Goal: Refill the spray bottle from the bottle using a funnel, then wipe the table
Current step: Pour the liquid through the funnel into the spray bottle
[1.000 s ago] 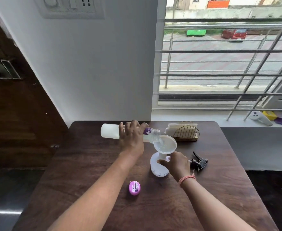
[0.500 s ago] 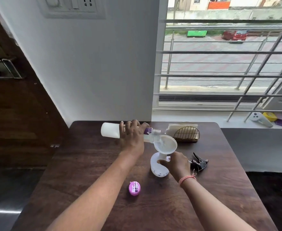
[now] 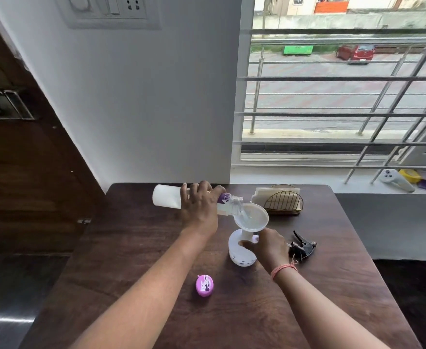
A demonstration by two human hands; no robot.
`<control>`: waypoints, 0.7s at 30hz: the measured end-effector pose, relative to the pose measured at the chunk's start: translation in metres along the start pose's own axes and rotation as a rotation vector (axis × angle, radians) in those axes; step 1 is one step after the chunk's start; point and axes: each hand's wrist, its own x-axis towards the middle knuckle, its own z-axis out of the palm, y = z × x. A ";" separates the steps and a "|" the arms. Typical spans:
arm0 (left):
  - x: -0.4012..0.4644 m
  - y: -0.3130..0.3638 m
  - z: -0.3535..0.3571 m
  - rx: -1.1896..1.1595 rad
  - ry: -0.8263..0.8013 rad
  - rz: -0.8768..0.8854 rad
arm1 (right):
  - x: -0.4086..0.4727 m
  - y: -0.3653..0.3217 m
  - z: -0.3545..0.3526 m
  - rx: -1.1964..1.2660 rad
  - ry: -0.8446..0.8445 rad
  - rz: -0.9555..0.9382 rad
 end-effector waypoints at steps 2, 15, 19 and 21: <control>0.000 0.000 0.001 0.006 0.004 0.004 | 0.000 0.000 0.000 0.013 0.001 0.002; 0.000 -0.001 0.001 0.002 0.029 0.004 | 0.000 0.002 0.002 0.010 0.016 -0.002; 0.000 -0.002 0.001 -0.011 0.027 -0.009 | 0.000 0.002 0.002 0.021 0.023 -0.008; 0.000 -0.003 0.002 -0.014 0.027 -0.015 | -0.001 0.002 0.003 0.019 0.030 -0.013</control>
